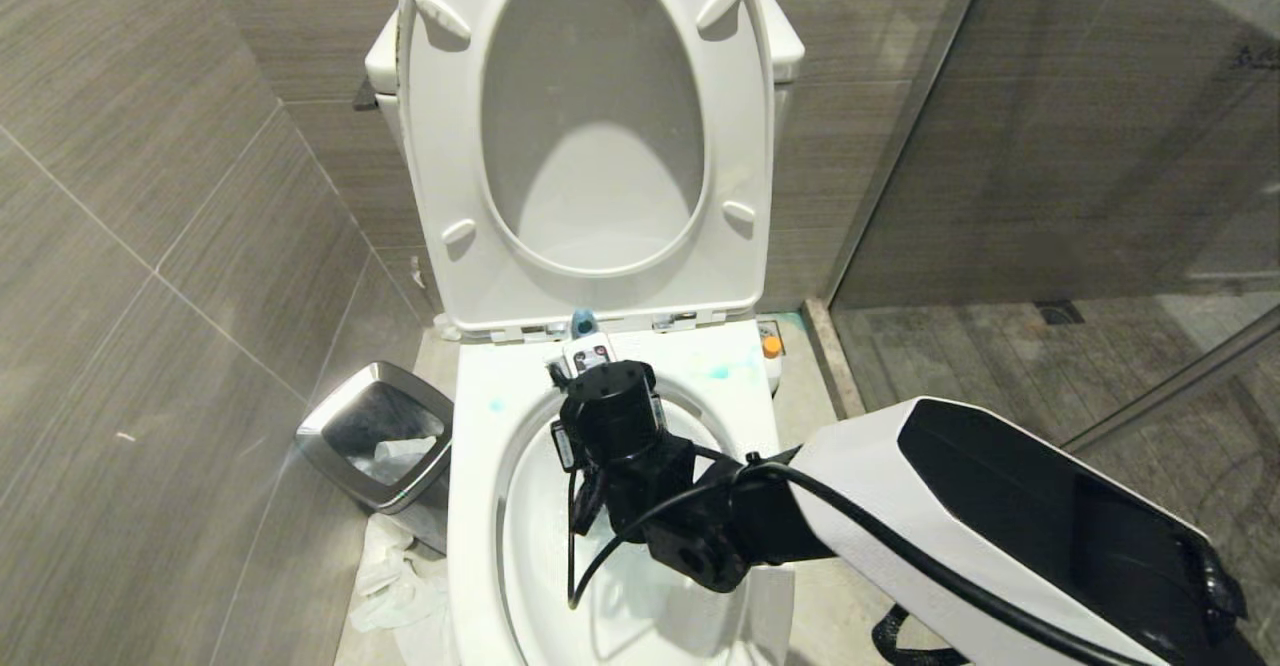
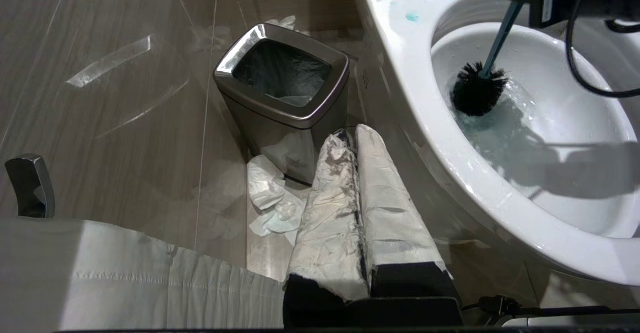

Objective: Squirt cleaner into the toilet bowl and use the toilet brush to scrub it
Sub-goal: Scrub the toilet bowl

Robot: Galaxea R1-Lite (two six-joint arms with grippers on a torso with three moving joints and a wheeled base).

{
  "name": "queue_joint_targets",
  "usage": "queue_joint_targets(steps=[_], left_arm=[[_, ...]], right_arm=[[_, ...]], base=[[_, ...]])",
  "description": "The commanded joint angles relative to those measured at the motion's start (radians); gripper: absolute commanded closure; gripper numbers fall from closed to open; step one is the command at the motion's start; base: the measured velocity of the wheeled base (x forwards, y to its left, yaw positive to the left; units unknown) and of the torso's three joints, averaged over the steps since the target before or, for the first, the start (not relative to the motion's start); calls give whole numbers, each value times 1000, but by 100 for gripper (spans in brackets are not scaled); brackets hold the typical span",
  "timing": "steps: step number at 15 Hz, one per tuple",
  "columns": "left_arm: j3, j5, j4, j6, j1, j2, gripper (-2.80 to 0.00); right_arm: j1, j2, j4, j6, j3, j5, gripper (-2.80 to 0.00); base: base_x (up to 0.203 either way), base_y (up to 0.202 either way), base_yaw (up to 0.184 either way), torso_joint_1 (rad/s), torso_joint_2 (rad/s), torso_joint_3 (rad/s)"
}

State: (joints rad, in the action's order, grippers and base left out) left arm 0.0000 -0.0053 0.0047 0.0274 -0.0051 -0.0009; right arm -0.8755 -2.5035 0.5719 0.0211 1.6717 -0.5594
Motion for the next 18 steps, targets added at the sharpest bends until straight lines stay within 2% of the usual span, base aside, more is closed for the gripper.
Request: queue_joint_targets(steps=[1,4,8,10,15,18], left_arm=[[0,-1,0,0,1,1,0],[0,-1,0,0,1,1,0],[0,-1,0,0,1,1,0],[0,-1,0,0,1,1,0],[0,-1,0,0,1,1,0],[0,-1,0,-3,1,1,0]], right_arm=[[9,-98,2,-3,48,-6,0],[13,-121,2,-6,54,-10,0],[5,-10,-1,-7,31,-8,0],[-13,101,0,-6,-40,-5,0],[-97,394,3,-5,-312,-9,0],[-113,506,-17,-23,-367,-14,0]], base=[[0,0,0,0,0,0],[0,0,0,0,0,0],[0,0,0,0,0,0],[0,0,0,0,0,0],[0,0,0,0,0,0],[0,0,0,0,0,0]])
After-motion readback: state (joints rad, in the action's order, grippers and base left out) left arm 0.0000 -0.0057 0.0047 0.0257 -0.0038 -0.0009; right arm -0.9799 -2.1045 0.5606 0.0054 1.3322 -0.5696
